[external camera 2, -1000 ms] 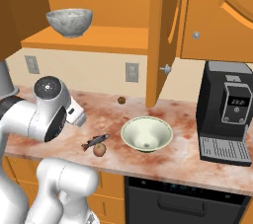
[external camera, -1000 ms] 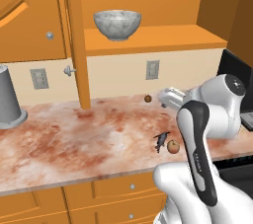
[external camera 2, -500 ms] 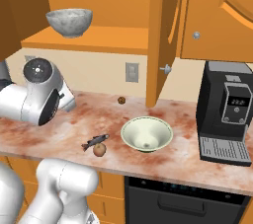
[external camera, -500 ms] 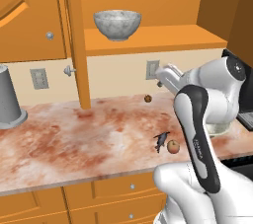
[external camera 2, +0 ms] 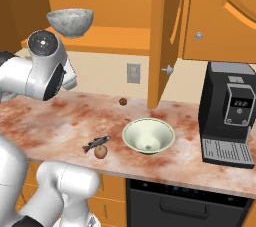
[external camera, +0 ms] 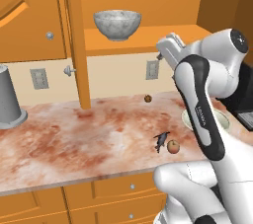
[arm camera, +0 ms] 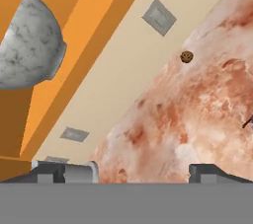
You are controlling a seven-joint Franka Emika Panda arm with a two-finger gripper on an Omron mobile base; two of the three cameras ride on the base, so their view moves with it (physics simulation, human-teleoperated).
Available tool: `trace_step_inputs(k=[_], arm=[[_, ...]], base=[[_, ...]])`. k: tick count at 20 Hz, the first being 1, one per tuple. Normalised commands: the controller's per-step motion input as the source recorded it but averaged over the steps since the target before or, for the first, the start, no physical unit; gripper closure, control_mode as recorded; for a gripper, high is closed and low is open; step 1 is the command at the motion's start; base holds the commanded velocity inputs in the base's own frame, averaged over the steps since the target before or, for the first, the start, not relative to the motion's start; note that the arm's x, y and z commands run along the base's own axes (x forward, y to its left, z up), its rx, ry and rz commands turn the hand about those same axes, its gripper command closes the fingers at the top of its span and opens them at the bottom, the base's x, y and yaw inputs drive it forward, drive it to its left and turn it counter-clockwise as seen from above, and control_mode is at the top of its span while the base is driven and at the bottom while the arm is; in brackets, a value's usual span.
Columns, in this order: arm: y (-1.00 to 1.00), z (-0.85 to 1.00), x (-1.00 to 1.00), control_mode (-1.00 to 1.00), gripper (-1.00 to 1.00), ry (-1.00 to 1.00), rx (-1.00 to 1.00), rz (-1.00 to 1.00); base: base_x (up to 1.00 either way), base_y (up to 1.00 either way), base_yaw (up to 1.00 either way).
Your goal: Pick both bowls and place them on the counter. Then place the peach in one bowl and place the fish in the other bowl.
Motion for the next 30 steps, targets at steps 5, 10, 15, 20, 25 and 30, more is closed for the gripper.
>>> trace_step_inputs(k=[5, 10, 15, 20, 25, 30], arm=[[0.01, 0.43, 0.41, -1.0, -1.0, -0.07, 0.03, -0.09], [0.0, 0.26, 0.38, -1.0, -1.0, -0.11, 0.0, -0.07], [0.0, 0.35, 0.41, -1.0, -1.0, -0.06, 0.03, -0.01], [0.01, 0.33, 0.4, -1.0, -1.0, -0.02, 0.05, 0.0], [0.1, 0.17, 0.38, -1.0, -1.0, 0.0, 0.01, 0.0], [0.17, 0.03, 0.33, -1.0, -1.0, 0.02, 0.0, 0.0]], base=[[0.0, 0.0, 0.0], [0.0, 0.0, 0.0], [0.0, 0.0, 0.0], [0.0, 0.0, 0.0], [0.0, 0.0, 0.0], [0.0, 0.0, 0.0]])
